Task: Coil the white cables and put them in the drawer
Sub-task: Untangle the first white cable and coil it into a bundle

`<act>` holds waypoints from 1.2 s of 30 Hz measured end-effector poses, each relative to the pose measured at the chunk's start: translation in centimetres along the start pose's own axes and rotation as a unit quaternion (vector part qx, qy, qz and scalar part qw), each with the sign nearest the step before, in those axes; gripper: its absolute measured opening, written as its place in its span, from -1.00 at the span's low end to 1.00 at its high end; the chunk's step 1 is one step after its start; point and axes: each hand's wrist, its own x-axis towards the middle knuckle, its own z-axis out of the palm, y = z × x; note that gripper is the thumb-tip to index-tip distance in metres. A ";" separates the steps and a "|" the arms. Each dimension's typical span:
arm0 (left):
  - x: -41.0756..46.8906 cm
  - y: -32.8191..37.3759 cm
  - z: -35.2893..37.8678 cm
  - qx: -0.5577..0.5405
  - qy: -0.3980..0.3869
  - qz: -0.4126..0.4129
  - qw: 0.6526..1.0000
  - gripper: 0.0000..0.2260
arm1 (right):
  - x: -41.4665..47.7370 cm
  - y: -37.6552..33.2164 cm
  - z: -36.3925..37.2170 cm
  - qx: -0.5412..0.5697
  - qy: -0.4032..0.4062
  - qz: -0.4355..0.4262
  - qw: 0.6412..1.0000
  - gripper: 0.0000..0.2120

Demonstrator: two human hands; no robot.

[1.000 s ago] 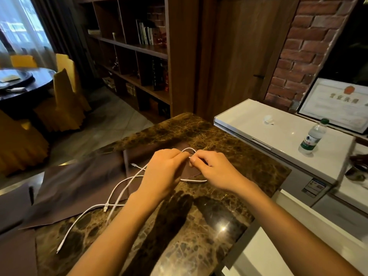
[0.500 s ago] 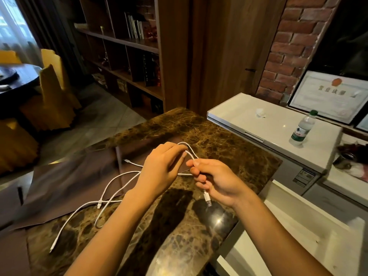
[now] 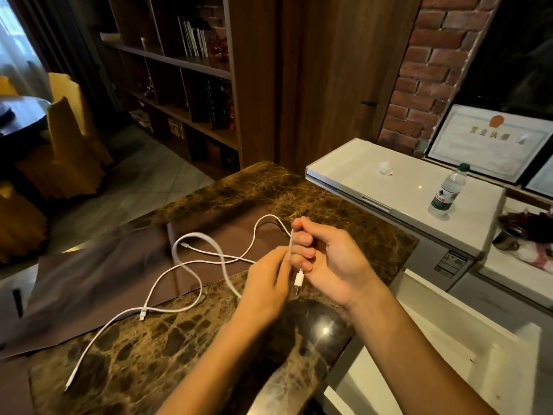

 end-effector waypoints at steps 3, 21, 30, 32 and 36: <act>-1.5 0.3 1.6 -0.002 -0.026 -0.029 0.999 -0.78 | 0.3 -1.1 -0.2 0.005 0.024 -0.031 0.999 -0.79; -1.7 5.3 -0.9 0.076 -0.081 0.018 0.994 -0.67 | 1.0 0.6 -3.6 -0.303 0.091 -0.217 0.923 -0.72; 0.9 6.1 -3.7 0.109 -0.078 0.044 0.990 -0.59 | -0.8 4.2 -4.0 -0.338 0.039 -0.225 0.913 -0.63; 1.6 6.1 -4.1 0.102 -0.087 0.049 0.990 -0.59 | -1.2 4.7 -3.8 -0.327 0.053 -0.228 0.915 -0.62; 2.9 5.7 -4.1 0.102 -0.072 0.057 0.990 -0.53 | -1.9 5.6 -3.3 -0.332 0.060 -0.245 0.909 -0.58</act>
